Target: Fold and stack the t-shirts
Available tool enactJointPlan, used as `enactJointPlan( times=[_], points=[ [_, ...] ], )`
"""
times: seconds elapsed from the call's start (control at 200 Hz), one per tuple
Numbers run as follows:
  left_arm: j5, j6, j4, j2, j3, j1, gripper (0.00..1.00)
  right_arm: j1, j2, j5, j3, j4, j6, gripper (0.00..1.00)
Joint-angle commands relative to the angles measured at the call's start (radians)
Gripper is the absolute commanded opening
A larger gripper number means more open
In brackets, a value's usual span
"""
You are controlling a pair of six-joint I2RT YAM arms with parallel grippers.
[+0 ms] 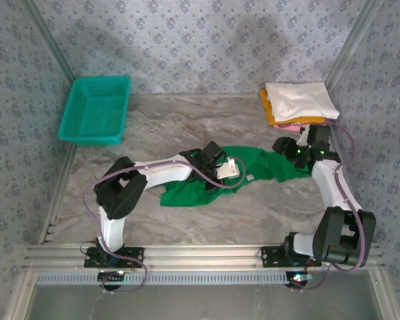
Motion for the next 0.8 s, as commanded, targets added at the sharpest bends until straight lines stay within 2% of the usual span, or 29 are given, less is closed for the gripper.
enactJointPlan(
  times=[0.0, 0.23, 0.33, 0.485, 0.565, 0.645, 0.745, 0.795],
  points=[
    [0.013, -0.009, -0.009, -0.068, 0.034, 0.024, 0.0, 0.037, 0.003, -0.027, -0.012, 0.008, 0.021, 0.68],
    [0.048, -0.053, 0.048, -0.12, 0.026, 0.122, 0.0, 0.087, -0.01, -0.066, -0.114, 0.047, 0.07, 0.67],
    [-0.081, -0.017, 0.078, -0.13, 0.034, 0.144, 0.0, 0.13, 0.004, -0.073, -0.139, 0.069, 0.086, 0.67],
    [-0.129, -0.05, 0.096, -0.085, 0.19, 0.288, 0.0, 0.206, 0.036, -0.068, -0.163, 0.093, 0.113, 0.66],
    [-0.11, -0.04, 0.101, 0.001, 0.36, 0.371, 0.0, 0.219, 0.04, -0.065, -0.179, 0.12, 0.133, 0.66],
    [-0.079, -0.007, 0.034, 0.159, 0.618, 0.442, 0.0, 0.228, 0.045, -0.065, -0.178, 0.133, 0.15, 0.66],
    [-0.073, 0.006, -0.134, 0.424, 1.081, 0.519, 0.0, 0.246, 0.043, -0.05, -0.168, 0.129, 0.16, 0.66],
    [-0.09, -0.014, -0.233, 0.588, 1.37, 0.555, 0.0, 0.256, 0.036, -0.041, -0.165, 0.124, 0.166, 0.66]
  ],
)
